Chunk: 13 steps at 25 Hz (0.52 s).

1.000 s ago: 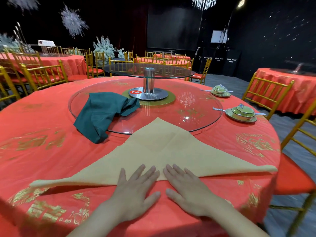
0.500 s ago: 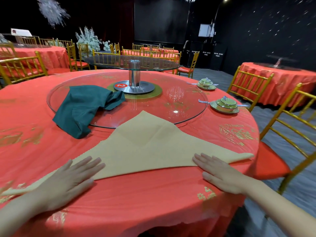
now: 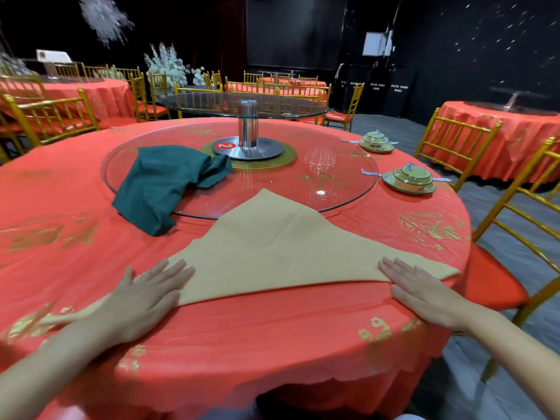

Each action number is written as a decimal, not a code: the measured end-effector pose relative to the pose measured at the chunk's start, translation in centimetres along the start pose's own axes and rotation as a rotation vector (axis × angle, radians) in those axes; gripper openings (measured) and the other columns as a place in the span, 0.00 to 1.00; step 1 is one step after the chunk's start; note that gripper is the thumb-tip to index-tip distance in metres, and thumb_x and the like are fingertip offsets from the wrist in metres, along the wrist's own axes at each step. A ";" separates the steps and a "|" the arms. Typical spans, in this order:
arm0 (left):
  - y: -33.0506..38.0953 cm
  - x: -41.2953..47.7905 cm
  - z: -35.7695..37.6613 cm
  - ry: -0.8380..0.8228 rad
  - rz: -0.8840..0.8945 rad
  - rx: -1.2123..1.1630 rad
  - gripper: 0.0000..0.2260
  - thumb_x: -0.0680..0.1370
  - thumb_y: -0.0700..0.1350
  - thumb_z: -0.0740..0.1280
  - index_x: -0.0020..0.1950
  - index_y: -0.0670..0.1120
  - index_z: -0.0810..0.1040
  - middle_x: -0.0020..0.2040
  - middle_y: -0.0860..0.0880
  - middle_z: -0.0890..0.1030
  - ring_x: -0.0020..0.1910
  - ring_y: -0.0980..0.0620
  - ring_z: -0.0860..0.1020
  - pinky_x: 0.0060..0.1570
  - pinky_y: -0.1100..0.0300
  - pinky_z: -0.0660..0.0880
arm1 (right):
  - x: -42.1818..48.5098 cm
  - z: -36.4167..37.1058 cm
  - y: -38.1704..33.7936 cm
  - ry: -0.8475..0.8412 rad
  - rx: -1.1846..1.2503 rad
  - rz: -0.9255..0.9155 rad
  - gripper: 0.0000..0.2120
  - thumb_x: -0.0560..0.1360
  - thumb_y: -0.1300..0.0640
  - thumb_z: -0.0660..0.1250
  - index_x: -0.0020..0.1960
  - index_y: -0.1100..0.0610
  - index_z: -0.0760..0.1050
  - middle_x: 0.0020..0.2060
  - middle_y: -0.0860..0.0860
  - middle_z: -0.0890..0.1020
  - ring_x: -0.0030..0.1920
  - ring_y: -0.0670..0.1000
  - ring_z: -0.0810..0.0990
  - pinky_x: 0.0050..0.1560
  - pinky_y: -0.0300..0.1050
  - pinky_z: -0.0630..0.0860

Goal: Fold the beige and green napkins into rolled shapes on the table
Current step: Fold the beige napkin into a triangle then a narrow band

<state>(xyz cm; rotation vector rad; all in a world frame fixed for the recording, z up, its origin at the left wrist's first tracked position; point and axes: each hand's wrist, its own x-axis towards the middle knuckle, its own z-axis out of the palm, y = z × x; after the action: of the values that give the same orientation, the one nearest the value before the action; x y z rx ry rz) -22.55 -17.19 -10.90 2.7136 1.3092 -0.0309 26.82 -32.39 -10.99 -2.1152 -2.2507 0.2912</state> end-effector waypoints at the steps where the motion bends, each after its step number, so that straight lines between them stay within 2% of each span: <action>1: 2.4 0.5 -0.7 -0.034 0.000 0.020 0.32 0.68 0.66 0.32 0.73 0.65 0.43 0.73 0.66 0.42 0.74 0.61 0.41 0.71 0.42 0.41 | -0.1 0.0 0.0 0.017 0.023 0.001 0.41 0.60 0.21 0.26 0.70 0.37 0.36 0.72 0.36 0.40 0.72 0.39 0.35 0.69 0.37 0.34; 4: 8.3 4.5 -0.4 -0.001 0.109 0.047 0.31 0.72 0.64 0.33 0.75 0.61 0.44 0.77 0.59 0.43 0.76 0.55 0.42 0.71 0.41 0.42 | -0.3 -0.2 0.2 -0.012 0.003 0.027 0.42 0.59 0.21 0.25 0.70 0.38 0.36 0.71 0.35 0.39 0.72 0.39 0.35 0.69 0.36 0.34; 7: 17.0 8.5 0.2 0.004 0.255 0.033 0.24 0.81 0.58 0.43 0.77 0.56 0.45 0.78 0.54 0.44 0.77 0.51 0.43 0.72 0.39 0.43 | -0.5 -0.3 0.2 -0.016 -0.034 0.044 0.41 0.59 0.22 0.24 0.69 0.37 0.34 0.71 0.36 0.38 0.73 0.39 0.35 0.69 0.37 0.35; 10: 25.0 10.6 0.9 0.014 0.431 0.001 0.26 0.82 0.57 0.48 0.77 0.49 0.46 0.78 0.50 0.46 0.77 0.51 0.45 0.72 0.40 0.43 | -0.5 -0.1 0.2 -0.018 -0.025 0.064 0.43 0.59 0.22 0.25 0.71 0.39 0.36 0.72 0.37 0.40 0.73 0.39 0.37 0.70 0.37 0.36; 12: 27.3 11.4 1.7 -0.012 0.446 0.015 0.29 0.80 0.59 0.46 0.77 0.47 0.46 0.78 0.50 0.46 0.77 0.51 0.44 0.73 0.42 0.43 | -0.3 -0.3 0.4 0.016 0.065 0.082 0.42 0.65 0.23 0.32 0.74 0.43 0.40 0.72 0.37 0.45 0.74 0.40 0.43 0.70 0.34 0.39; 13: 27.7 11.7 2.1 -0.011 0.441 0.030 0.31 0.78 0.61 0.42 0.77 0.47 0.45 0.78 0.50 0.45 0.77 0.52 0.43 0.73 0.42 0.42 | -0.4 -0.5 0.8 0.064 0.144 0.103 0.40 0.70 0.26 0.41 0.76 0.46 0.45 0.73 0.38 0.50 0.74 0.40 0.49 0.69 0.32 0.44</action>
<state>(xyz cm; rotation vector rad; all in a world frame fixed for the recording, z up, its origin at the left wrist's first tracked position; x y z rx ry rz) 6.47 -25.38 -10.88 2.9548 0.6865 -0.0219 27.68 -32.68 -10.53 -2.1372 -2.0250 0.3712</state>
